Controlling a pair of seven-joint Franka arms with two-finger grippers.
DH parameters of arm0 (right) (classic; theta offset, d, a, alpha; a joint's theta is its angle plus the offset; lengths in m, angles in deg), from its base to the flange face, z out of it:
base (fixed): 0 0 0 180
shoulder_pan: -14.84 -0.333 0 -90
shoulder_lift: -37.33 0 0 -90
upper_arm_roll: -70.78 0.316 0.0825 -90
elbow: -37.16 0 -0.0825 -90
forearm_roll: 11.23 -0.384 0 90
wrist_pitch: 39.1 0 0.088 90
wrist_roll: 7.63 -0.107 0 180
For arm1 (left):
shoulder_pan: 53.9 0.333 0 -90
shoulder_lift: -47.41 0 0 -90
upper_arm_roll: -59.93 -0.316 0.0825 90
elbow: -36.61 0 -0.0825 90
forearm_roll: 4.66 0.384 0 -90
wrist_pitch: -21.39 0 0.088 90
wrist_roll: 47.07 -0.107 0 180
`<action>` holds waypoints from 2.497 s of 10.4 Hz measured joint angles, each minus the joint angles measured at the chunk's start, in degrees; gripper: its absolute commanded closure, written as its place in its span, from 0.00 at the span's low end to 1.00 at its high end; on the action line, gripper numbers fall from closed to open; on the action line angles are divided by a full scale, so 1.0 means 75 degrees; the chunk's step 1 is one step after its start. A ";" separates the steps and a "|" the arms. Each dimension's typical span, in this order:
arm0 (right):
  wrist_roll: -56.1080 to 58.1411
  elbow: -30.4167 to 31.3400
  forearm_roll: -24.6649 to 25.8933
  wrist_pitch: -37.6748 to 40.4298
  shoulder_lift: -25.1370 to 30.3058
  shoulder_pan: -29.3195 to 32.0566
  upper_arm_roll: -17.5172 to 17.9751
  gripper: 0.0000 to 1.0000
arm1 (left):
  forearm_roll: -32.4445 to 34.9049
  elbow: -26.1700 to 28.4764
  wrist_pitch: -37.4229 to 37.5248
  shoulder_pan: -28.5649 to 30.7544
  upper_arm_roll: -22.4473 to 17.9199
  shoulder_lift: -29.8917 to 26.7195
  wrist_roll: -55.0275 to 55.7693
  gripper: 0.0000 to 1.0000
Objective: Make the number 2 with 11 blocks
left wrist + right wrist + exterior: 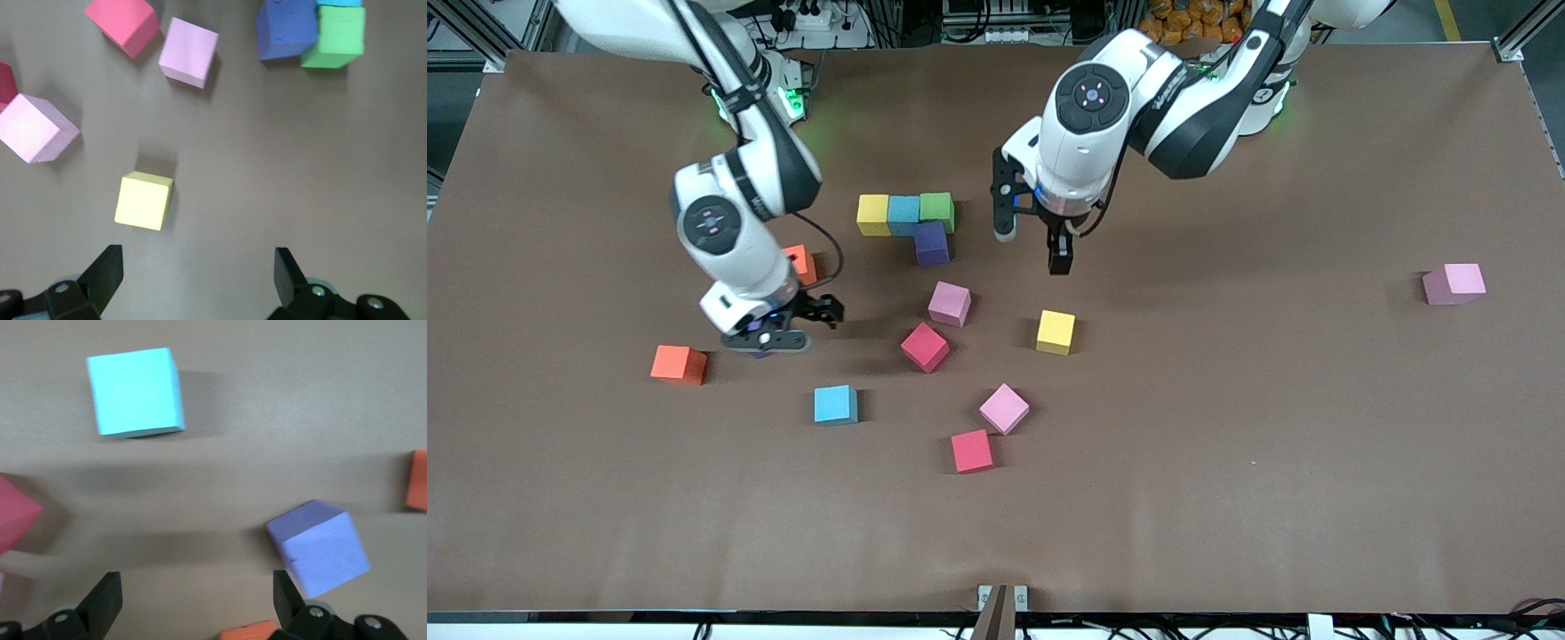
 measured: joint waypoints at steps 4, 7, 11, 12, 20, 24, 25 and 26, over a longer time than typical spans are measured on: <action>0.1493 0.0122 0.0258 -0.0144 -0.0289 0.0470 -0.0002 0.00 | 0.0000 -0.0094 -0.1584 -0.0557 0.0035 0.0918 0.3685 0.00; 0.1790 0.0413 0.0937 -0.1028 -0.0583 0.0630 -0.0004 0.00 | 0.0416 -0.0117 -0.1867 -0.0647 -0.0041 0.1182 0.6941 0.00; 0.2224 0.0568 0.1021 -0.1163 -0.0679 0.0852 -0.0001 0.00 | 0.0573 -0.0398 -0.2530 -0.0626 -0.0132 0.1800 1.0297 0.00; 0.2242 0.0630 0.1026 -0.1192 -0.0682 0.0852 0.0002 0.00 | 0.0573 -0.0719 -0.2707 -0.0634 -0.0129 0.2079 1.0528 0.00; 0.3018 0.0849 0.1042 -0.1572 -0.0667 0.1083 -0.0101 0.00 | 0.0580 -0.1429 -0.3590 -0.1489 -0.0166 0.3594 1.1590 0.00; 0.3104 0.0764 0.1042 -0.1579 -0.0588 0.1079 -0.0076 0.00 | 0.0582 -0.1850 -0.3598 -0.1701 -0.0339 0.3888 1.2086 0.00; 0.3211 0.0763 0.1042 -0.1579 -0.0588 0.1079 -0.0076 0.00 | 0.0582 -0.1897 -0.3598 -0.1728 -0.0356 0.3906 1.2122 0.00; 0.3327 0.0763 0.1042 -0.1579 -0.0588 0.1080 -0.0078 0.00 | 0.0582 -0.1936 -0.3598 -0.1734 -0.0372 0.3907 1.2140 0.00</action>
